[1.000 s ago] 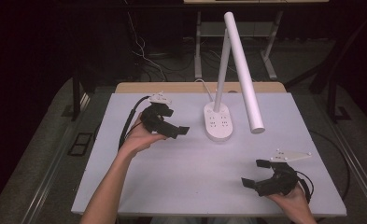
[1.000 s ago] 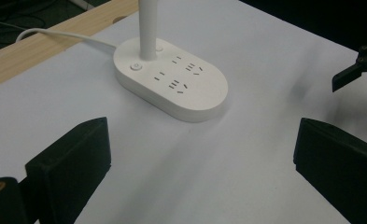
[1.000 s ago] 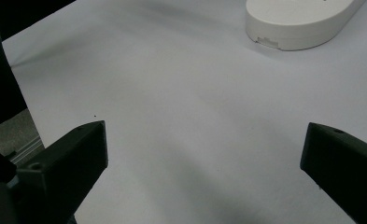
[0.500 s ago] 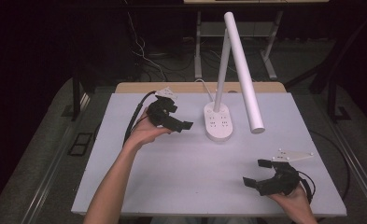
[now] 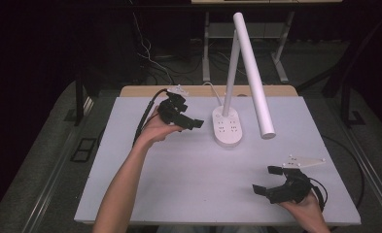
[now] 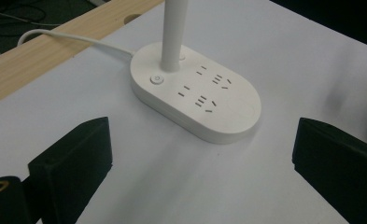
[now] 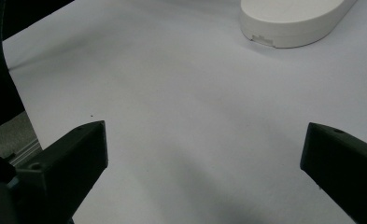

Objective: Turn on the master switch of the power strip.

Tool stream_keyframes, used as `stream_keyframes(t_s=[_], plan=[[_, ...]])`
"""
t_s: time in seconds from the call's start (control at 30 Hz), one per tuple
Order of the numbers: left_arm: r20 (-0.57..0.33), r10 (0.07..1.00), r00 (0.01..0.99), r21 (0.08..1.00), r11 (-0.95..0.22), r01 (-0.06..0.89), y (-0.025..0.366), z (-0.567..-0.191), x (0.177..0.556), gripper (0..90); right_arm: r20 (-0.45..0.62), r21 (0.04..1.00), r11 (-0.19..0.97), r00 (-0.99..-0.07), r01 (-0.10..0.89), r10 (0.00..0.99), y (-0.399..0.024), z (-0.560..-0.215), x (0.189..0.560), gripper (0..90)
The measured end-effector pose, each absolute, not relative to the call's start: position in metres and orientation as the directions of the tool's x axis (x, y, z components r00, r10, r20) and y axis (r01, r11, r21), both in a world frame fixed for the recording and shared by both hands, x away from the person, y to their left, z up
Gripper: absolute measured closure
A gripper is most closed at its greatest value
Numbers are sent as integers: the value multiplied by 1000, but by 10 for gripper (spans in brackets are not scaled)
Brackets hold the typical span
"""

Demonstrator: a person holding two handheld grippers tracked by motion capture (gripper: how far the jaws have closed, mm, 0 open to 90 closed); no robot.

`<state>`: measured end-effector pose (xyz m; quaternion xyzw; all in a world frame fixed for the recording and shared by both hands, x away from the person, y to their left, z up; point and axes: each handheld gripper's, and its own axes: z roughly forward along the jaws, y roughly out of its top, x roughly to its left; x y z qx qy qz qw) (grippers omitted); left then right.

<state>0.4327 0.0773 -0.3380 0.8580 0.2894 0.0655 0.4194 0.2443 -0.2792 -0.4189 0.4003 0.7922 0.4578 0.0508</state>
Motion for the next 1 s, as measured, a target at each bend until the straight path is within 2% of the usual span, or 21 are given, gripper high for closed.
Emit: stream_keyframes(t_s=[0.77, 1.0], plan=[[-138, 565, 814, 744, -483, 461, 52, -343, 473, 79, 283, 765, 273, -685, 584, 671, -277, -418, 244, 3], [-159, 590, 792, 741, -458, 491, 48, -342, 487, 125, 283, 765, 274, -685, 584, 671, -277, -419, 244, 3]])
